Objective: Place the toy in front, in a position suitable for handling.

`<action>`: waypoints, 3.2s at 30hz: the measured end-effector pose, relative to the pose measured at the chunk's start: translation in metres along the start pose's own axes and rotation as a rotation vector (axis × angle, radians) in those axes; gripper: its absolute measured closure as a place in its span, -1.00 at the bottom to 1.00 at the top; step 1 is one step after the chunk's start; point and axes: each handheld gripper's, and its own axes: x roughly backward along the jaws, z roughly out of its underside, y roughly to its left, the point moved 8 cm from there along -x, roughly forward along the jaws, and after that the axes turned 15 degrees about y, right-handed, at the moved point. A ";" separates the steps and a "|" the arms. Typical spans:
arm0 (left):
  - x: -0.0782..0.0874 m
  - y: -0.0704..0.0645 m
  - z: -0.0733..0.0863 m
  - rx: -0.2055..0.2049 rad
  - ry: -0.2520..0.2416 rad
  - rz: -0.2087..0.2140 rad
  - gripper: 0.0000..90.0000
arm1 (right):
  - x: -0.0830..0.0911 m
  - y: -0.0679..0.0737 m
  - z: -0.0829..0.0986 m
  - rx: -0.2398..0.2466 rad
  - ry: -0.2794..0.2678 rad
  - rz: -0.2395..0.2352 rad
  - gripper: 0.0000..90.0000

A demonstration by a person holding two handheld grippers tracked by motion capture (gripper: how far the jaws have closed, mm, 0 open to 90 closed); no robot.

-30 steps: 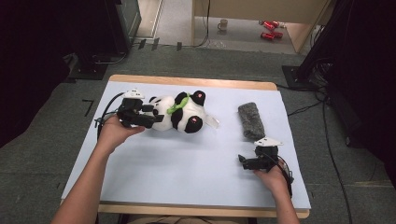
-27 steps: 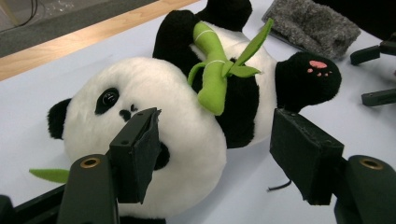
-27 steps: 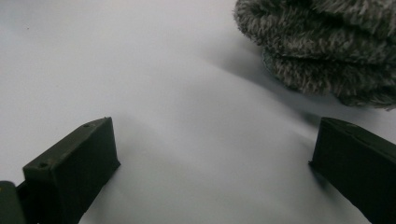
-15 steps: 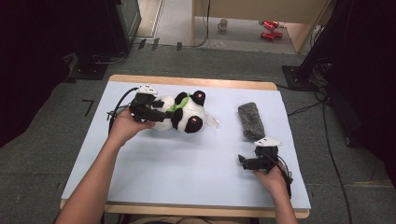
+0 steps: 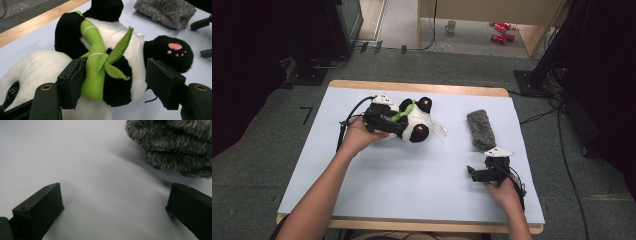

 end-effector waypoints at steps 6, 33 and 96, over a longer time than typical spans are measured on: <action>-0.004 0.002 0.003 -0.007 -0.048 -0.047 -0.22 | 0.000 0.000 0.000 -0.001 0.002 0.000 -1.00; -0.016 0.003 0.007 0.080 -0.046 -0.039 0.35 | 0.000 0.000 0.000 -0.001 0.002 0.000 -1.00; 0.018 -0.089 0.029 0.184 -0.053 0.162 -0.05 | 0.026 0.020 -0.064 -0.077 0.029 -0.083 -0.09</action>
